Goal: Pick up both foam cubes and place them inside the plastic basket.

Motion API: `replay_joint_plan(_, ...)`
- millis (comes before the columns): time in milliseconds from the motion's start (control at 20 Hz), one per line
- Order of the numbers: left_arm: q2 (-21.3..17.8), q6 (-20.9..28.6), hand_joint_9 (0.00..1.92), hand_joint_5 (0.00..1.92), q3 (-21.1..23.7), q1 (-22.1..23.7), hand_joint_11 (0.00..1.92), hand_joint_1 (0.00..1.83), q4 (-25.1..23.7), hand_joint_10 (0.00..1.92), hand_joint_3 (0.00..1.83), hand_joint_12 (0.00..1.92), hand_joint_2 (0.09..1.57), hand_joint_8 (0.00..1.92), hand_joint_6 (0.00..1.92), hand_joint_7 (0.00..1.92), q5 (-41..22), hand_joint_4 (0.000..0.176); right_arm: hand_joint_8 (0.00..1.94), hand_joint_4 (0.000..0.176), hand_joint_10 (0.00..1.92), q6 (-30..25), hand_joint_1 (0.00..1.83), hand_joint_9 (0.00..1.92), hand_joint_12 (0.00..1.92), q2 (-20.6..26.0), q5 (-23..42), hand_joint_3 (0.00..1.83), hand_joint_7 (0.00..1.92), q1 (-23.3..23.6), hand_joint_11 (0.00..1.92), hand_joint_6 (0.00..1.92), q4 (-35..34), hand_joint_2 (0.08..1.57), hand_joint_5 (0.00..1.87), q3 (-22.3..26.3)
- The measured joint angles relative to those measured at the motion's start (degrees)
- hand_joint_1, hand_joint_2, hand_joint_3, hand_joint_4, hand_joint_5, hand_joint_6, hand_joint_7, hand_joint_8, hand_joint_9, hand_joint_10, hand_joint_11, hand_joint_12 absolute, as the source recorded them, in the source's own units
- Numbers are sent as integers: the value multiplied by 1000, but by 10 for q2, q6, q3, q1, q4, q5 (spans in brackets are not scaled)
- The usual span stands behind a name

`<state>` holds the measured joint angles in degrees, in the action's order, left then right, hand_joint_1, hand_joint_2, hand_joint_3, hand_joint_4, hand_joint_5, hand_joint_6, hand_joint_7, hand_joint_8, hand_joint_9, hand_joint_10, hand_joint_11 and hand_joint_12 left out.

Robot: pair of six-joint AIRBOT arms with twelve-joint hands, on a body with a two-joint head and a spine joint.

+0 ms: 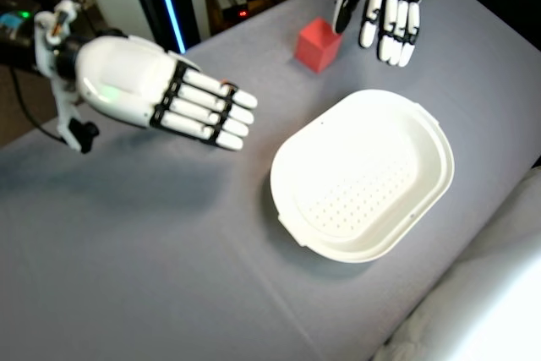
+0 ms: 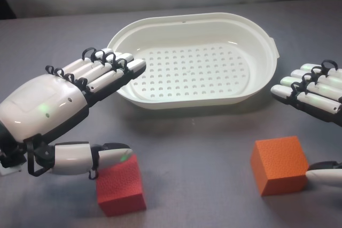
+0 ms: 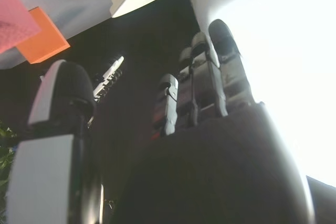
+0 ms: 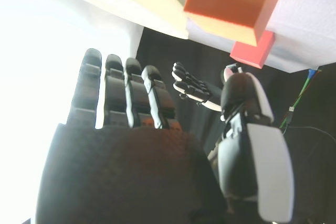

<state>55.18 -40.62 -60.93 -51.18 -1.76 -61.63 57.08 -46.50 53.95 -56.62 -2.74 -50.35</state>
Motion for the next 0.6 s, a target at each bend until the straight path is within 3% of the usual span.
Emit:
replay_joint_plan(250, -4, 9, 0, 0, 9, -4, 0, 487, -4, 0, 3, 0, 1099, 0, 0, 0, -2, 70, 0, 0, 0, -25, 461, 0, 0, 0, 2, 0, 0, 0, 0, 0, 12, 1148, 0, 2)
replay_joint_plan(350, -8, 18, 0, 0, 16, -13, 0, 566, -23, 0, 0, 0, 1050, 0, 0, 0, -6, 84, 0, 0, 0, -37, 486, 0, 0, 0, 2, 0, 0, 0, 0, 0, 30, 1124, 0, 4)
replay_joint_plan(450, -8, 30, 0, 0, 18, -20, 0, 545, -43, 0, 0, 0, 1020, 0, 0, 0, -3, 29, 0, 0, 0, -44, 473, 0, 0, -2, 2, 0, 0, 0, 0, 0, 35, 1110, 0, 7)
replay_joint_plan(600, -7, 47, 23, 0, 18, -21, 32, 506, -53, 9, 0, 16, 1031, 0, 0, 0, 8, 27, 0, 0, 0, -46, 508, 0, 0, -23, -9, 0, 0, 0, 0, 0, 37, 1089, 0, -3)
